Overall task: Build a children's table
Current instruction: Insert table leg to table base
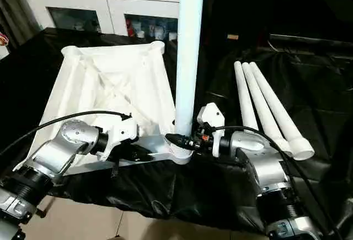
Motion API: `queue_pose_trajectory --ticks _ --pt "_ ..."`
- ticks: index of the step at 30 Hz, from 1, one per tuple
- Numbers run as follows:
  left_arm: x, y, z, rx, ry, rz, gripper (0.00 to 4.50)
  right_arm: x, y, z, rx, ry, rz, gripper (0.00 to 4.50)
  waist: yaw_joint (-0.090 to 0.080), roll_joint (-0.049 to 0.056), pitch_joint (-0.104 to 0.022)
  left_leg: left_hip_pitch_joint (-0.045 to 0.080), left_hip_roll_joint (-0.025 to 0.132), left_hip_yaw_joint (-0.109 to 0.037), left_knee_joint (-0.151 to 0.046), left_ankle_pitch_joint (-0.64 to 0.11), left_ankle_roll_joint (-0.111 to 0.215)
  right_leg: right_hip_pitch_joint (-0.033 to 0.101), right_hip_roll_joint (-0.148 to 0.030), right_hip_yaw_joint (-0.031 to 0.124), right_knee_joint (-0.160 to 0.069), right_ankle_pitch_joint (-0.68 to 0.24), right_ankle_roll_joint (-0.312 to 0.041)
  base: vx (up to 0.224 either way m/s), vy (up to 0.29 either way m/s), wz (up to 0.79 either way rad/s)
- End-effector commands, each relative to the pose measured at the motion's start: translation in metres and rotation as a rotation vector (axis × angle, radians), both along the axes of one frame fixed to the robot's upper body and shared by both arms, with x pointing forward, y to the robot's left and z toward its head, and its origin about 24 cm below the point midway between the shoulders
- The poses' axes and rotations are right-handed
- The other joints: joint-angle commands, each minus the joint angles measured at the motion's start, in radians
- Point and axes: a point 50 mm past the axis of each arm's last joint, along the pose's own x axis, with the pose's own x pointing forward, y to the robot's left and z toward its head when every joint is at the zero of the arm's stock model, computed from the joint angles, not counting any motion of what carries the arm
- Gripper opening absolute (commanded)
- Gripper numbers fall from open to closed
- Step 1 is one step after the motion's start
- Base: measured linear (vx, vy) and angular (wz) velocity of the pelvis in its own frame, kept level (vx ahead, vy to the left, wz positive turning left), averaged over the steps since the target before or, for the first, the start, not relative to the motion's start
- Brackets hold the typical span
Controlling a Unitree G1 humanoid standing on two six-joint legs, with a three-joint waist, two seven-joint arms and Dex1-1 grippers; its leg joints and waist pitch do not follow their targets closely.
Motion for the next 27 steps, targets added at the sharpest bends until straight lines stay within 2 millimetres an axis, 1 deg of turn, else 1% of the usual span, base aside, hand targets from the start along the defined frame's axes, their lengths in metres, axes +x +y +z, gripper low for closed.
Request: queue_pose_trajectory --ticks 1,2,3,6,9,10,12,13,14,18,24,25,26,27 --pt "0.005 -0.009 0.013 -0.015 -0.053 -0.059 0.0 -0.03 0.007 -0.05 -0.111 0.245 0.097 1.89 0.0 -0.005 -0.034 0.002 0.058 -0.02 -0.081 -0.236 0.013 0.027 -0.082 0.041 -0.079 -0.168 -0.21 0.0 0.0 0.0" --pt "0.006 -0.009 0.014 -0.02 -0.054 -0.062 0.0 -0.031 0.007 -0.05 -0.106 0.244 0.104 1.89 0.001 -0.004 -0.034 0.001 0.058 -0.021 -0.081 -0.232 0.013 0.029 -0.082 0.041 -0.078 -0.173 -0.208 0.0 0.0 0.0" --pt "0.006 -0.008 0.014 -0.022 -0.056 -0.063 0.0 -0.032 0.007 -0.05 -0.1 0.243 0.111 1.89 0.002 -0.005 -0.034 0.003 0.059 -0.021 -0.082 -0.233 0.012 0.028 -0.083 0.04 -0.078 -0.175 -0.207 0.0 0.0 0.0" --pt "0.007 -0.007 0.015 -0.025 -0.056 -0.068 0.0 -0.035 0.007 -0.05 -0.088 0.242 0.128 1.89 0.001 -0.005 -0.036 0.005 0.06 -0.021 -0.082 -0.233 0.01 0.029 -0.082 0.039 -0.076 -0.151 -0.214 0.0 0.0 0.0" --pt "0.007 -0.006 0.017 -0.039 -0.048 -0.086 0.0 -0.038 0.008 -0.049 -0.07 0.236 0.151 1.89 0.006 -0.006 -0.037 0.006 0.061 -0.02 -0.081 -0.232 0.013 0.03 -0.081 0.038 -0.075 -0.13 -0.217 0.0 0.0 0.0" --pt "0.008 -0.005 0.018 -0.036 -0.045 -0.096 0.0 -0.039 0.009 -0.049 -0.06 0.237 0.159 1.89 0.008 -0.004 -0.038 0.007 0.061 -0.021 -0.081 -0.228 0.014 0.031 -0.082 0.038 -0.073 -0.118 -0.221 0.0 0.0 0.0" --pt "0.008 -0.003 0.019 -0.032 -0.034 -0.117 0.0 -0.04 0.01 -0.049 -0.044 0.234 0.173 1.89 0.011 0.0 -0.037 0.007 0.062 -0.021 -0.082 -0.237 0.011 0.031 -0.082 0.037 -0.074 -0.124 -0.224 0.0 0.0 0.0" --pt "0.008 -0.003 0.019 -0.032 -0.034 -0.117 0.0 -0.04 0.01 -0.049 -0.044 0.234 0.173 1.89 0.01 -0.003 -0.036 0.005 0.062 -0.021 -0.083 -0.244 0.009 0.032 -0.082 0.037 -0.074 -0.127 -0.225 0.0 0.0 0.0" --pt "0.008 -0.002 0.02 -0.027 -0.032 -0.128 0.0 -0.04 0.01 -0.049 -0.039 0.234 0.177 1.89 0.011 -0.003 -0.037 0.007 0.062 -0.021 -0.083 -0.244 0.008 0.031 -0.083 0.037 -0.074 -0.127 -0.227 0.0 0.0 0.0" --pt "0.01 0.003 0.021 -0.004 -0.025 -0.144 0.0 -0.039 0.011 -0.049 -0.027 0.228 0.181 1.89 0.013 0.0 -0.038 0.007 0.062 -0.021 -0.082 -0.238 0.006 0.032 -0.083 0.036 -0.071 -0.11 -0.233 0.0 0.0 0.0" --pt "0.014 0.008 0.021 0.015 -0.037 -0.115 0.0 -0.037 0.011 -0.048 -0.019 0.223 0.166 1.89 0.02 0.001 -0.037 0.009 0.064 -0.021 -0.083 -0.245 0.0 0.032 -0.084 0.036 -0.07 -0.109 -0.237 0.0 0.0 0.0" --pt "0.018 0.008 0.022 0.01 -0.06 -0.054 0.0 -0.032 0.012 -0.049 -0.005 0.212 0.107 1.89 0.021 0.001 -0.038 0.009 0.063 -0.021 -0.083 -0.249 -0.002 0.032 -0.085 0.036 -0.071 -0.115 -0.238 0.0 0.0 0.0" --pt "0.019 0.008 0.022 0.006 -0.068 -0.025 0.0 -0.03 0.012 -0.049 0.0 0.206 0.08 1.89 0.02 0.002 -0.037 0.008 0.064 -0.021 -0.084 -0.255 -0.004 0.03 -0.085 0.036 -0.071 -0.122 -0.239 0.0 0.0 0.0" --pt "0.019 0.008 0.022 0.006 -0.068 -0.025 0.0 -0.03 0.012 -0.049 0.0 0.206 0.08 1.89 0.018 0.0 -0.035 0.009 0.064 -0.022 -0.086 -0.274 -0.009 0.03 -0.086 0.036 -0.075 -0.151 -0.237 0.0 0.0 0.0"
